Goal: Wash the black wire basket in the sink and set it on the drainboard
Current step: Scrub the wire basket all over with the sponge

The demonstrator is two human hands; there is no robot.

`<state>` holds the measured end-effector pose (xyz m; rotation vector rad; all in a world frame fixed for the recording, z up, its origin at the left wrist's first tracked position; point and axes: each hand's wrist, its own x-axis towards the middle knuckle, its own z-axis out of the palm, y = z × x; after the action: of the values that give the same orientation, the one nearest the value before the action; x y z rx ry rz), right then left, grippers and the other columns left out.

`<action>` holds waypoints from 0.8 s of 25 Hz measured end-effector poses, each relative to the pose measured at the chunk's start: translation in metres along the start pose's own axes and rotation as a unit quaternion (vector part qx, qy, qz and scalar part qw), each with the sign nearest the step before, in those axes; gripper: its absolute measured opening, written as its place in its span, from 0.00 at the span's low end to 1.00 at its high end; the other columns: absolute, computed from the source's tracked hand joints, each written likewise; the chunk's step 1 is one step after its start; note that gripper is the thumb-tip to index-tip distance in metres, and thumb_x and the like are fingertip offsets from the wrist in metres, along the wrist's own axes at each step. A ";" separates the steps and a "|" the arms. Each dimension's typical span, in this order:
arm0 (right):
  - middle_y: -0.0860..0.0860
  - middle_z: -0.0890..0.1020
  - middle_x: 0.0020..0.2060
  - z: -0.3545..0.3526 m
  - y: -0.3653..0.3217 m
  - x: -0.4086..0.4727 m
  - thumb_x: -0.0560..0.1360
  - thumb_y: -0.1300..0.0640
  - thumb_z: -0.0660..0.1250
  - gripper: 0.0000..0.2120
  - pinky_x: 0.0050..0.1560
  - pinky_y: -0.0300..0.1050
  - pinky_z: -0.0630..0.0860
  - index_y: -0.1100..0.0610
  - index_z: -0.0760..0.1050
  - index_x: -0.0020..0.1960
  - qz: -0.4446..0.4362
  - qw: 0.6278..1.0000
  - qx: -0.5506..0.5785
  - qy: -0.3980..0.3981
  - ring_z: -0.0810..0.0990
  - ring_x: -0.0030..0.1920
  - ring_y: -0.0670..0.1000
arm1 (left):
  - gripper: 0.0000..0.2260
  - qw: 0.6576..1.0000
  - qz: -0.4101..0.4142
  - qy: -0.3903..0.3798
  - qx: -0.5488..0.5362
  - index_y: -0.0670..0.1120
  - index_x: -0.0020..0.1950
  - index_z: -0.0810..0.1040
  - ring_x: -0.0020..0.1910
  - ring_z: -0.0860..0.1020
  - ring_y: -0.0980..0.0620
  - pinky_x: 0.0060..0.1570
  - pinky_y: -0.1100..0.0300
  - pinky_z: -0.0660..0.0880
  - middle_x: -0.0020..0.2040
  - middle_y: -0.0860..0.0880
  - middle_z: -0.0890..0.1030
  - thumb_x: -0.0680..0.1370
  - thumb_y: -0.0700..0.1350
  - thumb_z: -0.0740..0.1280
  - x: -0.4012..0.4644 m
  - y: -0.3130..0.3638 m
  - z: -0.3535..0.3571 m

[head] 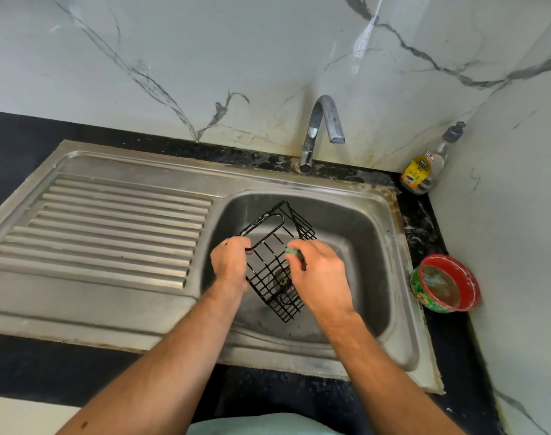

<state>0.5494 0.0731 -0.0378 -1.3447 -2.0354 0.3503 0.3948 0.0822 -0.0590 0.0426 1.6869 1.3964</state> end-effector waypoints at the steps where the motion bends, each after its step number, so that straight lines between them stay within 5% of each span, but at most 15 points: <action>1: 0.51 0.85 0.48 0.001 -0.004 0.002 0.75 0.61 0.74 0.08 0.47 0.50 0.84 0.57 0.83 0.54 -0.013 1.000 0.004 0.006 0.83 0.47 0.52 | 0.02 1.000 0.002 0.002 0.003 0.43 0.30 0.73 0.38 0.68 0.46 0.37 0.55 0.64 0.30 0.48 0.72 0.61 0.39 0.66 -0.002 -0.001 0.000; 8: 0.50 0.85 0.45 -0.002 -0.001 0.007 0.75 0.61 0.72 0.07 0.48 0.50 0.81 0.56 0.84 0.52 -0.017 1.000 -0.003 -0.006 0.80 0.46 0.51 | 0.04 0.999 0.008 0.032 0.006 0.42 0.39 0.78 0.35 0.65 0.48 0.39 0.55 0.64 0.31 0.50 0.73 0.66 0.36 0.68 -0.018 -0.005 0.004; 15: 0.51 0.86 0.47 -0.002 -0.009 0.017 0.76 0.61 0.73 0.09 0.52 0.49 0.81 0.57 0.84 0.56 -0.019 1.000 -0.006 -0.010 0.81 0.49 0.52 | 0.03 1.000 -0.007 0.028 -0.007 0.42 0.34 0.75 0.30 0.62 0.50 0.34 0.57 0.60 0.29 0.50 0.71 0.67 0.37 0.68 -0.026 -0.009 0.008; 20: 0.49 0.84 0.51 -0.010 0.007 0.011 0.78 0.60 0.71 0.09 0.49 0.44 0.81 0.56 0.83 0.58 -0.033 0.998 0.027 -0.044 0.80 0.44 0.47 | 0.05 0.999 0.021 0.026 0.008 0.43 0.37 0.76 0.36 0.64 0.48 0.39 0.54 0.62 0.33 0.47 0.70 0.62 0.38 0.68 -0.025 -0.005 0.009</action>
<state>0.5587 0.0844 -0.0300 -1.2466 -2.1218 0.4392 0.4178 0.0740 -0.0472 0.0514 1.7487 1.4250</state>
